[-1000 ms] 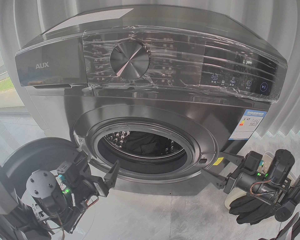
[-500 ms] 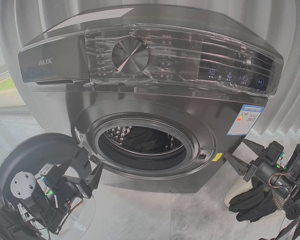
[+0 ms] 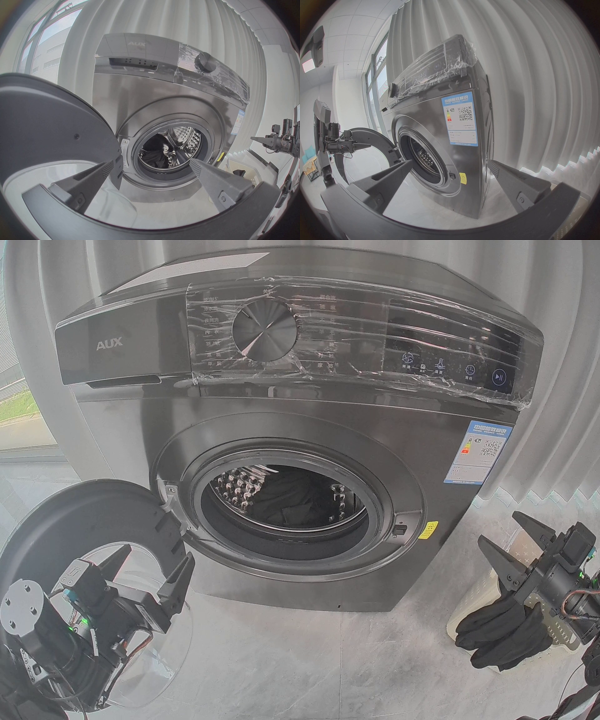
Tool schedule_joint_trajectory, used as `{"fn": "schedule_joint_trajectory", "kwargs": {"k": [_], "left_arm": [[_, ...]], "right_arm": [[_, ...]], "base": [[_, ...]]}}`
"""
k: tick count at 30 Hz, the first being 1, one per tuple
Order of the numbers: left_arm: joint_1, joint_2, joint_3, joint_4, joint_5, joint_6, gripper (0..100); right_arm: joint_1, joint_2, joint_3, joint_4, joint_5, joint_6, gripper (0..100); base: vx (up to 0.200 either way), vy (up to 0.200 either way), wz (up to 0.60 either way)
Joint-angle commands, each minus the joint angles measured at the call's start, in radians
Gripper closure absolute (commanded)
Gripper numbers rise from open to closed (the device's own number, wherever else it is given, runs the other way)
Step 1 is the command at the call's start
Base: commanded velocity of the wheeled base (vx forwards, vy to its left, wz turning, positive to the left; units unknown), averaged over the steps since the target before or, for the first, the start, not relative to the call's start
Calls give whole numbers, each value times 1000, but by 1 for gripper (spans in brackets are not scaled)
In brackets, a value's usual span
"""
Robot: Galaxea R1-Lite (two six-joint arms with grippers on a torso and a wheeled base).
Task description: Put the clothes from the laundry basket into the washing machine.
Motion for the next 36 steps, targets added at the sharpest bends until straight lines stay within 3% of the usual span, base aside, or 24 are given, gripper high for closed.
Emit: {"fn": "schedule_joint_trajectory", "kwargs": {"k": [1, 5, 13, 16, 20, 24, 26, 31, 36], "left_arm": [[3, -64, 18, 6, 7, 8, 0], [12, -145, 18, 48, 1, 28, 0], [64, -240, 16, 164, -2, 56, 0], [75, -306, 18, 281, -19, 70, 0], [72, -401, 18, 399, -20, 71, 0], [73, -530, 16, 533, -19, 76, 0], [95, -593, 16, 598, -19, 83, 0], [154, -683, 18, 698, -13, 76, 0], [197, -802, 18, 818, -16, 63, 0]], "right_arm": [[-24, -66, 18, 20, 2, -1, 0], [-28, -144, 18, 115, 3, -47, 0], [-57, -242, 18, 258, 17, -52, 0], [-62, -301, 18, 319, 23, -63, 0], [-63, -383, 18, 433, 25, -78, 0], [-71, -514, 18, 625, 25, -79, 0], [-108, -595, 18, 720, 25, -79, 0], [-151, -744, 18, 842, 25, -79, 0], [-220, -848, 18, 879, 26, -73, 0]], "base": [[-200, 0, 0], [-100, 0, 0], [0, 0, 0], [-67, 0, 0], [-200, 0, 0], [-100, 0, 0], [0, 0, 0], [-40, 0, 0], [-200, 0, 0]]}}
